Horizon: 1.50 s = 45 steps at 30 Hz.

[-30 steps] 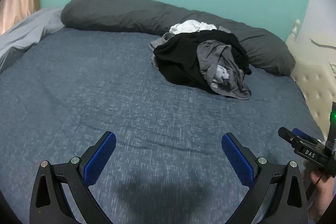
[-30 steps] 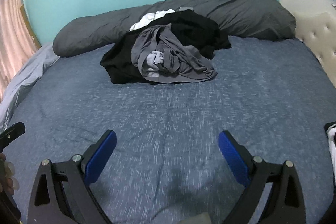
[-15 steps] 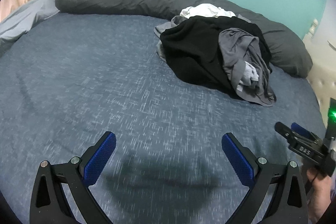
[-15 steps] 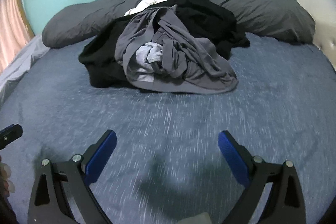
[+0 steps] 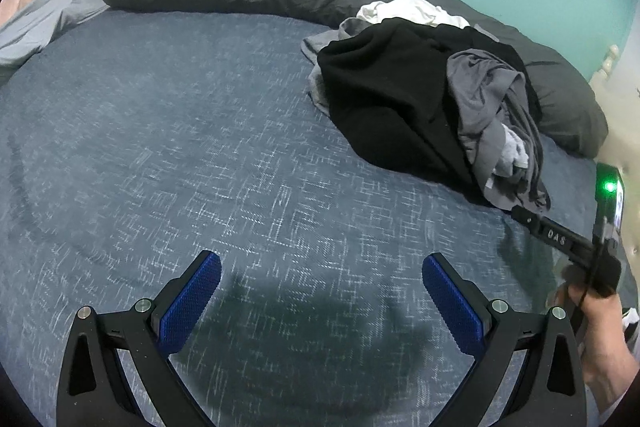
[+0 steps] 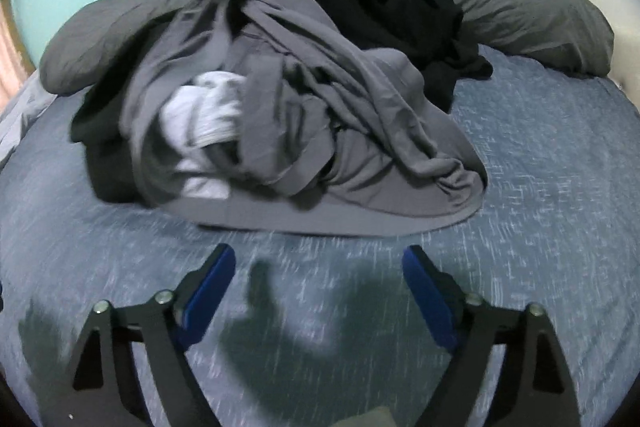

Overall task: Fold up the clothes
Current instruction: 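Move the right gripper to the clothes pile and grasp the grey garment, then pull the grey garment out of the pile and lay it on the bed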

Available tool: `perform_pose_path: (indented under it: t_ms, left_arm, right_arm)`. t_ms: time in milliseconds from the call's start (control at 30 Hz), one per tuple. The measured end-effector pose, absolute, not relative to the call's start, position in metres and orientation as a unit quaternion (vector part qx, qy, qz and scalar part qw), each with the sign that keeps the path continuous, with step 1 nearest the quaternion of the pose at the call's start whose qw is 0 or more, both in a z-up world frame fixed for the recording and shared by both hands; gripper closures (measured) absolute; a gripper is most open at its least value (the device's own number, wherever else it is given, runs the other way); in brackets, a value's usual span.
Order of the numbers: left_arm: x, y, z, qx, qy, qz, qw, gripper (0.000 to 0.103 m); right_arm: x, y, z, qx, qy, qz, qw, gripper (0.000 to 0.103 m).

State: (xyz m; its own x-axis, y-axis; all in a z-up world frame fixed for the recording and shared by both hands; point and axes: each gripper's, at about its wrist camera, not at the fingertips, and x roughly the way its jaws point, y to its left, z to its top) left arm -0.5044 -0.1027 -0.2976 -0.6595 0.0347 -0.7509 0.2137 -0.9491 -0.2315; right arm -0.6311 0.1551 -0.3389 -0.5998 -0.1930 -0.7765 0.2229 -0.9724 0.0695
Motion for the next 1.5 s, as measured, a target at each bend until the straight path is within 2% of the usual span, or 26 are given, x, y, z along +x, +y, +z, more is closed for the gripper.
perform_pose_path:
  t_ms: [67,133,233,300,367,433,500,767,1233,1500]
  left_arm:
    - [-0.506,-0.104,-0.3,0.409,0.153,-0.898,0.05,0.0]
    - [-0.507,-0.106,-0.301,0.408,0.154,-0.899,0.05,0.0]
    - [-0.505,-0.108,-0.303,0.407,0.155,-0.899,0.049,0.0]
    - [-0.503,-0.109,-0.304,0.406,0.156,-0.899,0.049,0.0]
    - [-0.502,-0.109,-0.305,0.407,0.155,-0.899,0.046,0.0]
    - [-0.5,-0.11,-0.305,0.405,0.154,-0.9,0.044,0.0]
    - [-0.496,-0.111,-0.305,0.405,0.154,-0.9,0.047,0.0]
    - [-0.461,-0.112,-0.287,0.406,0.158,-0.899,0.044,0.0]
    - [-0.338,-0.093,-0.224,0.403,0.186,-0.896,0.011,0.0]
    - [-0.273,-0.088,-0.186,0.388,0.194,-0.901,0.001,0.0]
  right_arm:
    - [-0.642,0.154,-0.344,0.44,0.014,-0.891,0.113,0.023]
    - [-0.649,0.151,-0.348,0.443,0.018,-0.889,0.111,0.029]
    - [-0.658,0.149,-0.353,0.447,0.022,-0.888,0.101,0.052]
    - [-0.663,0.148,-0.355,0.446,0.018,-0.889,0.105,0.056]
    - [-0.665,0.146,-0.355,0.445,0.019,-0.888,0.114,0.067]
    - [-0.665,0.145,-0.353,0.44,0.018,-0.889,0.121,0.087]
    - [-0.657,0.146,-0.346,0.424,0.014,-0.897,0.128,0.095]
    - [-0.613,0.163,-0.312,0.387,-0.008,-0.909,0.156,0.099]
    - [-0.457,0.181,-0.208,0.344,-0.058,-0.903,0.249,0.1]
    - [-0.356,0.191,-0.15,0.332,-0.042,-0.894,0.297,0.1]
